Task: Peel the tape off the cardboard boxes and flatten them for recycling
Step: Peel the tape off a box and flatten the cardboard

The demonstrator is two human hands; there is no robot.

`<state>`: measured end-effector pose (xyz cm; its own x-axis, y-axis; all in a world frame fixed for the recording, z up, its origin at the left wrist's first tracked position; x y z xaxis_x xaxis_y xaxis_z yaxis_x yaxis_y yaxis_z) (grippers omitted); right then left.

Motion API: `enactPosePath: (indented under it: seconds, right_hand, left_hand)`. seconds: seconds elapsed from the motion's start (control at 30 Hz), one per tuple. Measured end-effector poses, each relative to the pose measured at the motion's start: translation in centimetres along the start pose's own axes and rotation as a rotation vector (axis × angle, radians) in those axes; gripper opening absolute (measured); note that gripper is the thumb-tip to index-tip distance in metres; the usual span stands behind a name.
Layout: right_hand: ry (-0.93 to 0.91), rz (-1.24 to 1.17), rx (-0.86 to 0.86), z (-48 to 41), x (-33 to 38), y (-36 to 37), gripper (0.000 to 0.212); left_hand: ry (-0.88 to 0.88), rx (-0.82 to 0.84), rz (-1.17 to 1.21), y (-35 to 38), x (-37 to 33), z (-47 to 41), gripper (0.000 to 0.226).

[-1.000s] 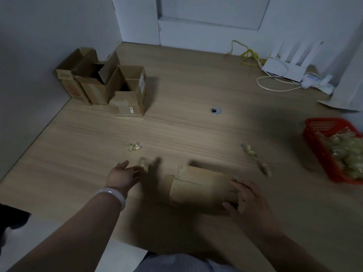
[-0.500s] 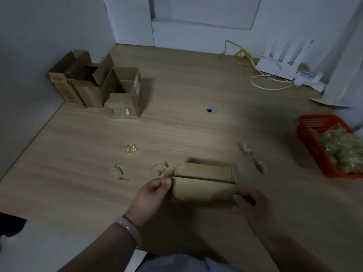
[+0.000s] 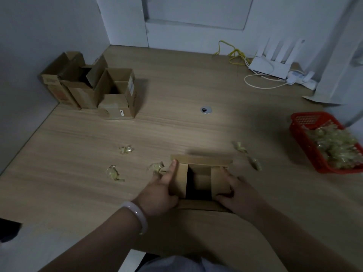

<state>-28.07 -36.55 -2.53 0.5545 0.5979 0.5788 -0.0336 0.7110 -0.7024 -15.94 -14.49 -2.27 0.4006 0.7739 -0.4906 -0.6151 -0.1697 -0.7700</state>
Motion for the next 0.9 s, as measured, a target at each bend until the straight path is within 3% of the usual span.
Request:
enactPosePath:
  seconds: [0.1,0.23,0.33,0.43,0.57,0.67,0.7,0.8,0.87,0.9]
  right_hand:
    - [0.009,0.05,-0.07,-0.8,1.0,0.7,0.101]
    - [0.088,-0.005,-0.192,-2.2,2.1,1.2,0.099]
    - [0.111,-0.028,-0.159,-2.5,2.1,1.5,0.087]
    - [0.05,-0.116,-0.231,-2.0,1.5,1.0,0.08]
    - [-0.108,-0.516,-0.292,-1.4,0.5,-1.0,0.06]
    - [-0.141,-0.709,-0.317,-1.4,-1.0,-2.9,0.06]
    - [-0.138,-0.873,-0.281,-1.4,-2.0,-3.2,0.062]
    - [0.025,-1.512,-0.114,-1.1,-4.7,-2.8,0.042]
    - [0.218,-1.482,-0.143,-0.8,-6.2,-2.0,0.018]
    - [0.306,-1.391,-0.155,-0.6,-7.0,-1.4,0.017]
  left_hand:
    - [-0.064,-0.044,-0.016,-0.3,-0.5,-1.0,0.121]
    - [-0.186,-0.097,-0.058,0.1,-1.4,-2.7,0.133]
    - [-0.181,-0.144,-0.069,0.9,-1.8,-3.0,0.129]
    - [-0.102,-0.196,0.045,1.2,-1.5,-2.3,0.118]
    - [0.067,-0.22,0.204,0.2,-1.5,-1.5,0.106]
    - [0.266,-0.228,0.123,-0.6,-2.1,-1.3,0.106]
    - [0.329,-0.233,0.042,-0.7,-2.1,-1.2,0.105]
    - [0.423,-0.173,-0.278,0.3,-1.3,-0.9,0.091]
    - [0.441,-0.108,-0.436,2.0,-0.2,-0.7,0.071]
    - [0.44,-0.065,-0.479,2.9,0.2,-0.4,0.06]
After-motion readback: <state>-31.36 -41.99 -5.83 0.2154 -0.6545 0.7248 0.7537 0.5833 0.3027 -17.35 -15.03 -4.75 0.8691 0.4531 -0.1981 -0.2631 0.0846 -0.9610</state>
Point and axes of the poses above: each hand's wrist, its own z-axis away from the middle knuckle, its own y-axis out of the palm, x = y × z, the point moved 3 cm from there along -z, towards the middle knuckle, and after that the axes turned 9 degrees about -z, right-handed, at the moved point
